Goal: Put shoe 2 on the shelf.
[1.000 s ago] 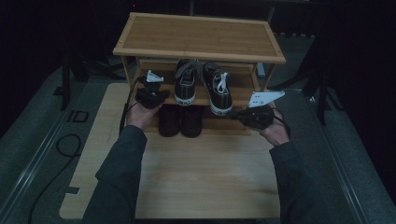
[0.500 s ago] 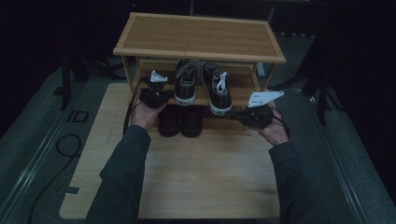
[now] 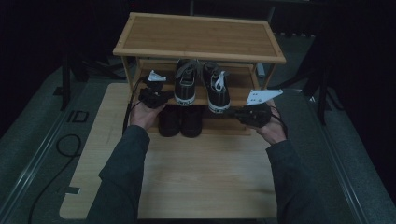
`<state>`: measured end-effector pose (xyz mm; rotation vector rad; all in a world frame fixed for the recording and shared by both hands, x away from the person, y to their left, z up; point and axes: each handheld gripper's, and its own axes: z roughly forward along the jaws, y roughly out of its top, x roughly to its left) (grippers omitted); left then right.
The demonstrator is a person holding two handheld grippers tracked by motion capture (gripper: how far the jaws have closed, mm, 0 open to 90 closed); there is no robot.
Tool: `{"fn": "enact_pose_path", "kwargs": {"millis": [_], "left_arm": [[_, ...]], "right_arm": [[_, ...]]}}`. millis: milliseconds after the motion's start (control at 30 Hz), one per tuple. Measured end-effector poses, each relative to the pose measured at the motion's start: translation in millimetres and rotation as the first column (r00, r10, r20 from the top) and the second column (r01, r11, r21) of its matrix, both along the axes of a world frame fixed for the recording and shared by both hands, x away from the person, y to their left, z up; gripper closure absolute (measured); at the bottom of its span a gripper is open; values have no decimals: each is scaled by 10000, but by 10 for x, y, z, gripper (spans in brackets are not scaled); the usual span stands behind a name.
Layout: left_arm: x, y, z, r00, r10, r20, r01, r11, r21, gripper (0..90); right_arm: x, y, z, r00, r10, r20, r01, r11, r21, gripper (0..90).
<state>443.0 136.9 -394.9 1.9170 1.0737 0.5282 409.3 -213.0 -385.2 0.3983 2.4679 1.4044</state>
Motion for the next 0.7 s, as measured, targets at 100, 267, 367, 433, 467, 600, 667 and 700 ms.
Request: {"fn": "enact_pose_path", "kwargs": {"millis": [100,267,367,433,467,600,667,700], "left_arm": [[-2,-1,-1,10000,-9,24,9,10000,37,900],[-6,-6,-1,10000,14,51,-14,10000,71,900],[-9,-8,-2,10000,37,70,-38,10000,78,900],[-9,-8,-3,10000,32,74,-32,10000,74,900],[-9,-8,-3,10000,32,74,-32,10000,74,900],[-11,-8,-5,10000,33,93,-34,10000,66,900],[-12,-8,-5,9999,32,97,-32,10000,70,900],[-12,-9,-5,9999,36,96,-36,10000,76,900]], "right_arm": [[31,24,-9,10000,-23,-45,23,9999,105,900],[48,88,-5,10000,64,-36,-63,9998,189,900],[77,141,-11,9999,115,-101,-112,9997,219,900],[83,182,-10,9998,167,-79,-165,9997,194,900],[84,204,-8,9998,173,-68,-172,9997,181,900],[100,267,-1,9997,233,-68,-232,9996,147,900],[102,284,2,9997,218,-65,-216,9996,192,900],[104,288,2,9998,210,-68,-209,9996,206,900]]}}
